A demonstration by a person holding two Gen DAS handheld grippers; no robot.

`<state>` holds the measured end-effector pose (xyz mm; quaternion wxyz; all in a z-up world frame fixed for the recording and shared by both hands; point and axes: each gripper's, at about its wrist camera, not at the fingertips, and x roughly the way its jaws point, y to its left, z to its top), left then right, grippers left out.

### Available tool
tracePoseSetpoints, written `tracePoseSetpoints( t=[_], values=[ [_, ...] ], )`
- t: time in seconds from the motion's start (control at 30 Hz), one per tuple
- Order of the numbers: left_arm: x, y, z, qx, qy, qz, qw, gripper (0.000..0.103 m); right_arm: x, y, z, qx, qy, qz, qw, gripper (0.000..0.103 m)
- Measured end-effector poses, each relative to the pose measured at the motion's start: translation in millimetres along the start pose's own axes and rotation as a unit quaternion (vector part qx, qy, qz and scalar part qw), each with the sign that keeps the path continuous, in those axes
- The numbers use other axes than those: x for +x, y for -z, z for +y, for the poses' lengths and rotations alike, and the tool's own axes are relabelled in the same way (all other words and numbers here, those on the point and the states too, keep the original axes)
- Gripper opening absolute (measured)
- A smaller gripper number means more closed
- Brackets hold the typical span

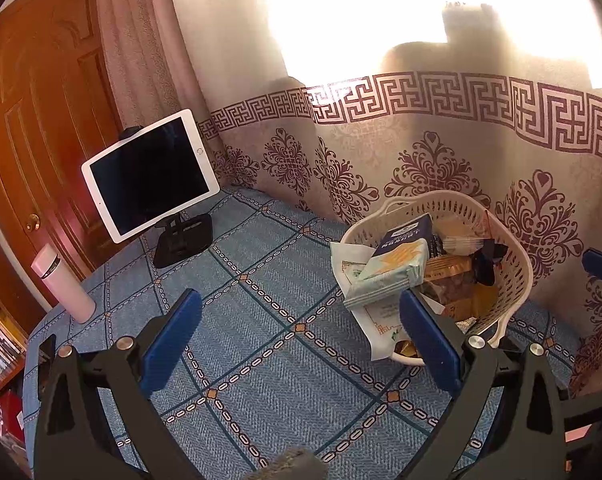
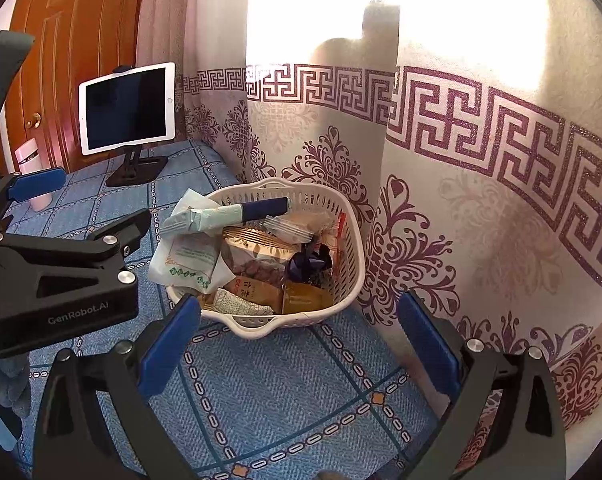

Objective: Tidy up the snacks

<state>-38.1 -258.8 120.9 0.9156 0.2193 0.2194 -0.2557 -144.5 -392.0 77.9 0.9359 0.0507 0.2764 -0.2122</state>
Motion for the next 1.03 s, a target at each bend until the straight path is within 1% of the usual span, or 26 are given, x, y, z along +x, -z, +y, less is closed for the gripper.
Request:
tracePoseSetpoints(
  t=[0.33, 0.53, 0.77, 0.9, 1.03],
  values=[
    [0.9, 0.6, -4.8, 0.012, -0.001, 0.000, 0.9999, 0.100, 0.4, 0.3, -1.0, -0.001, 0.001, -0.001, 1.000, 0.098],
    [1.2, 0.7, -2.0, 0.002, 0.007, 0.000, 1.0000, 0.100, -2.5, 0.5, -1.5, 0.000, 0.003, -0.003, 1.000, 0.098],
    [-4.0, 0.3, 0.8, 0.000, 0.002, -0.010, 0.9999, 0.100, -5.9, 1.1, -0.7, 0.000, -0.002, -0.004, 1.000, 0.098],
    [-7.4, 1.8, 2.4, -0.001, -0.001, -0.007, 1.0000, 0.100, -3.2, 1.7, 6.3, 0.002, -0.018, 0.001, 1.000, 0.098],
    [-8.3, 13.9, 14.4, -0.021, -0.009, 0.019, 0.9996, 0.100, 2.2, 5.2, 25.4, -0.014, -0.046, 0.012, 0.999, 0.098]
  ],
)
